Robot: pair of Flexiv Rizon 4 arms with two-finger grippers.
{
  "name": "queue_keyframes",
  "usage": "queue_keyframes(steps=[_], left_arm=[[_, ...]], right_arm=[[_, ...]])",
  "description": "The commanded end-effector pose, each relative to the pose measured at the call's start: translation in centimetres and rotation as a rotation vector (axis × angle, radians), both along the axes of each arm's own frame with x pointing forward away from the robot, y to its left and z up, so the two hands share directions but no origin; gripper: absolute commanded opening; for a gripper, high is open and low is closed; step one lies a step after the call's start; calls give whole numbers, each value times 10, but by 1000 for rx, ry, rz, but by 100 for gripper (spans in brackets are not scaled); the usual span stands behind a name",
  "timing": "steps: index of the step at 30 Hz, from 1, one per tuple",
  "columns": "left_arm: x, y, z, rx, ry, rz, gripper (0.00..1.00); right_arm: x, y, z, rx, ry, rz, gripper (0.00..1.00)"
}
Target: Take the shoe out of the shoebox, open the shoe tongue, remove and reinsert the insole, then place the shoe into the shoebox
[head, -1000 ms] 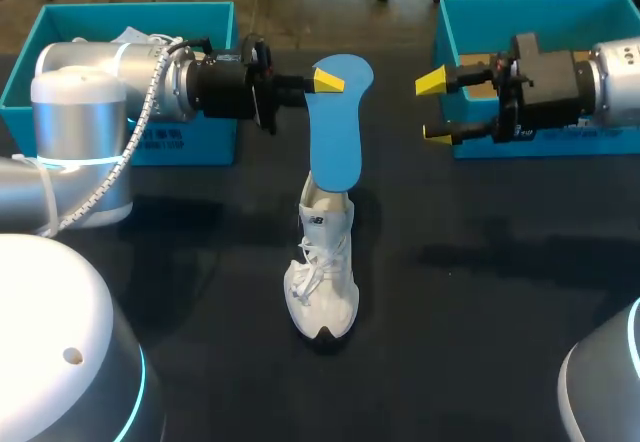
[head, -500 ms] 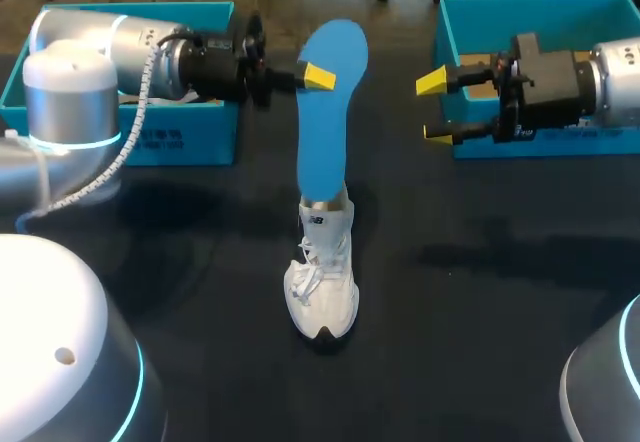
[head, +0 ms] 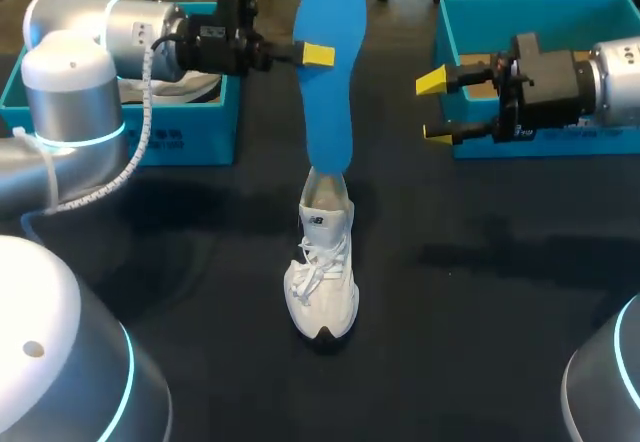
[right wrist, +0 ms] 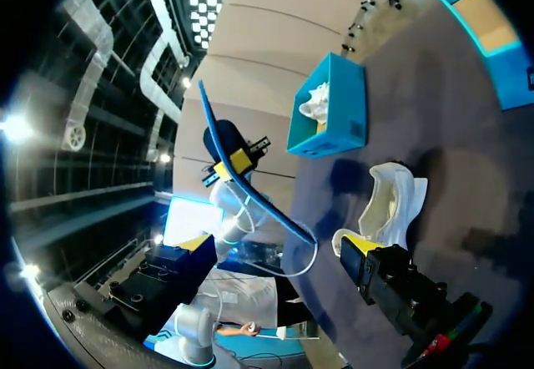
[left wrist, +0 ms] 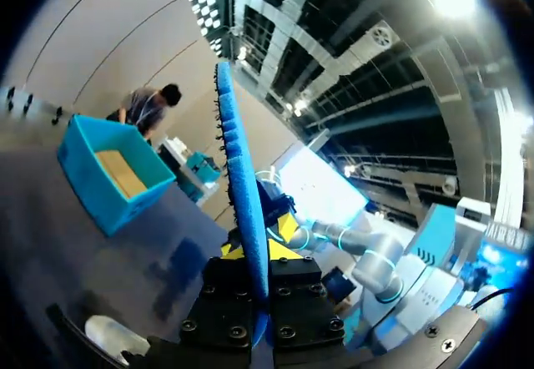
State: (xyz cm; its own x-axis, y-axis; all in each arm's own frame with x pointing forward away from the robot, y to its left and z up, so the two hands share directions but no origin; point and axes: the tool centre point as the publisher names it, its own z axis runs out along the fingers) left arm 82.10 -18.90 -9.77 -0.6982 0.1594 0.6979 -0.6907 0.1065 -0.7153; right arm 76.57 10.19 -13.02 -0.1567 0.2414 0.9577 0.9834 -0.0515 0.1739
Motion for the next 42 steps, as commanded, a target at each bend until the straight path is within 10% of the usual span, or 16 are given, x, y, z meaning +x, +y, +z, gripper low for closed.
queue_keyframes(steps=[1, 26, 42], left_arm=[[0, 6, -1, -274, -965, 43, 0], [4, 8, 3, -284, -1031, 37, 0], [11, 0, 4, -504, -1733, 40, 0]], right_arm=[[0, 2, 0, -1, 1, -2, 100], [0, 2, 0, -1, 1, -2, 100], [0, 2, 0, -1, 1, -2, 100]])
